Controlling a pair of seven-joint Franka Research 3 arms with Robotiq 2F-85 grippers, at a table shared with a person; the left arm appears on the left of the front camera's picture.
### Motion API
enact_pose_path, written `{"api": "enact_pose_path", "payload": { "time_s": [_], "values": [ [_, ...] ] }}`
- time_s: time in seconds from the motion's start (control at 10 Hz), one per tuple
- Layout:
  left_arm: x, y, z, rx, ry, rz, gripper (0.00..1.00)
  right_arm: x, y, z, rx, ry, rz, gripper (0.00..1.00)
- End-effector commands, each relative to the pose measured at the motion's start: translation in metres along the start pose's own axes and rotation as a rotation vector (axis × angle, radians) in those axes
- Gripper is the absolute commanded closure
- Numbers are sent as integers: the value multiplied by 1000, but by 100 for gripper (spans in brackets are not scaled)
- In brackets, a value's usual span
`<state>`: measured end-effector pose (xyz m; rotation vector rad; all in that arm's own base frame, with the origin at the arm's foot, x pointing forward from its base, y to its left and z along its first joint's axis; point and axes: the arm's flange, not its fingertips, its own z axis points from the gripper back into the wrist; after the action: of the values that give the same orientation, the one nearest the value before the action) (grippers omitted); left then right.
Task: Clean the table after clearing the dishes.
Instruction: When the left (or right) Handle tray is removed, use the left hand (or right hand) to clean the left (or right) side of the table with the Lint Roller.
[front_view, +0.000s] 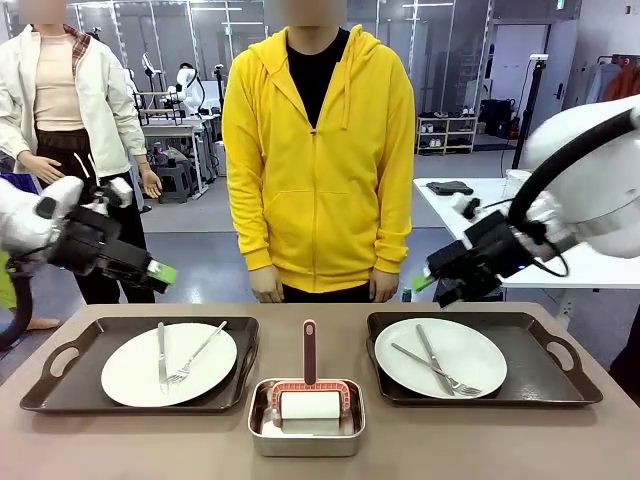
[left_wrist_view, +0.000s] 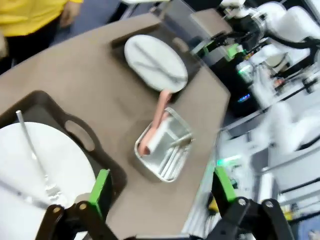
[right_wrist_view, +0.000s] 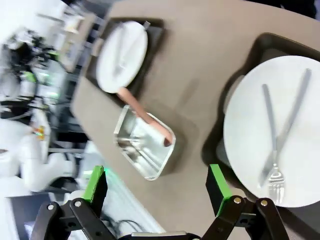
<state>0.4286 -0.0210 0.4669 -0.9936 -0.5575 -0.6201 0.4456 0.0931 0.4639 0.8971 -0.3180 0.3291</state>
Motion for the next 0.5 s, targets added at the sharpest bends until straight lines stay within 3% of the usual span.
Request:
{"api": "enact_pose_path", "payload": {
  "time_s": [0.0,0.3,0.4],
  "values": [
    [-27,38,45,-66,-17,208,0,-23,-42,51,113,-97,-140,0],
    [-70,68,162,99,-46,415,0,-85,-94,170,96,-341,-249,0],
    [-84,70,202,139,-123,482,0,-109,-110,200,83,-426,-293,0]
  ]
}}
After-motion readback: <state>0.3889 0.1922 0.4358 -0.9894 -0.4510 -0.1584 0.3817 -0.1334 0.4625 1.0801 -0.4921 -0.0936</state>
